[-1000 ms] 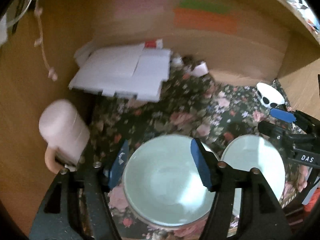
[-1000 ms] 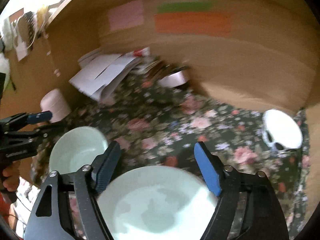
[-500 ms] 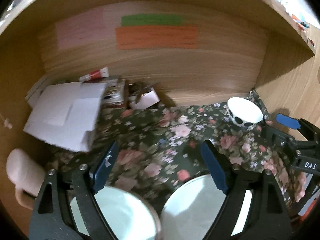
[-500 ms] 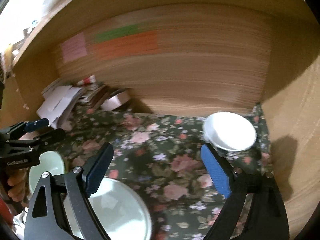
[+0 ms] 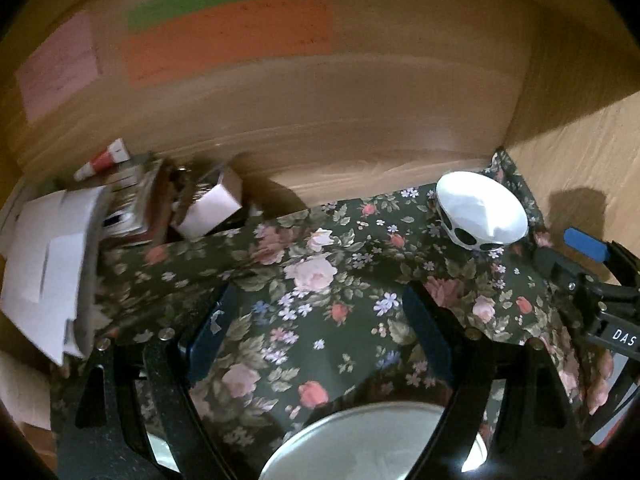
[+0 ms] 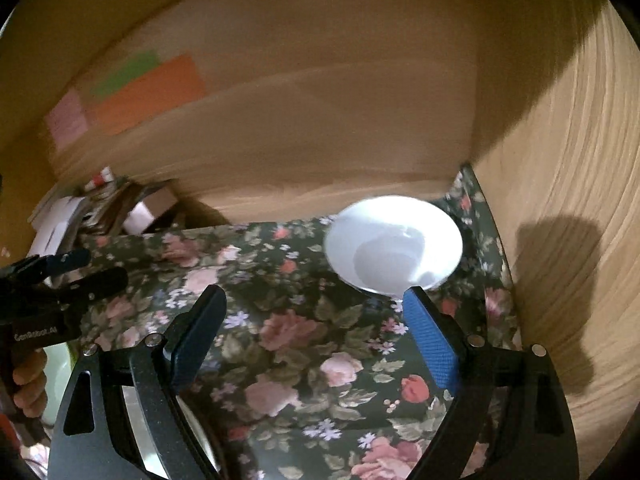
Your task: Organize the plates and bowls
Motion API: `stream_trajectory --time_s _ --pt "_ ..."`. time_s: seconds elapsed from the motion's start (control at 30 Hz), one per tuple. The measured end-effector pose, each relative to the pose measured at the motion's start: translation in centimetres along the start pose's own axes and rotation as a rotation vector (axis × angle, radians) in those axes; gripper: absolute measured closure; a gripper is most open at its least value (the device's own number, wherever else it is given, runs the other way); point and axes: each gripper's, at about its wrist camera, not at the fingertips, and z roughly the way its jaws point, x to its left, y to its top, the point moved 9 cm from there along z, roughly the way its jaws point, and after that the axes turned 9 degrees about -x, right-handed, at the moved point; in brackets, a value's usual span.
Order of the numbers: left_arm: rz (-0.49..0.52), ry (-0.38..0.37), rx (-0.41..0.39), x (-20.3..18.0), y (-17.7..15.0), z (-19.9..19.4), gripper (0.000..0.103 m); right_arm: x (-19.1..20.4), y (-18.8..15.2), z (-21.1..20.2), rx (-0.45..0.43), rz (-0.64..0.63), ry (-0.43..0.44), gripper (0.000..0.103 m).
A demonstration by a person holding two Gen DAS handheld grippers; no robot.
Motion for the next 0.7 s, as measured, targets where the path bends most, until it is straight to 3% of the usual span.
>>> stream_trajectory --time_s 0.3,0.7 --pt "0.043 -0.019 0.067 -2.3 0.5 5.0 0.018 -4.7 -0.6 3.6 0.047 0.051 -0.113 0.015" --pt "0.051 -0.053 0.127 -3.5 0.5 8.8 0.018 -10.6 -1.9 7.8 0.126 0.118 -0.256 0.018"
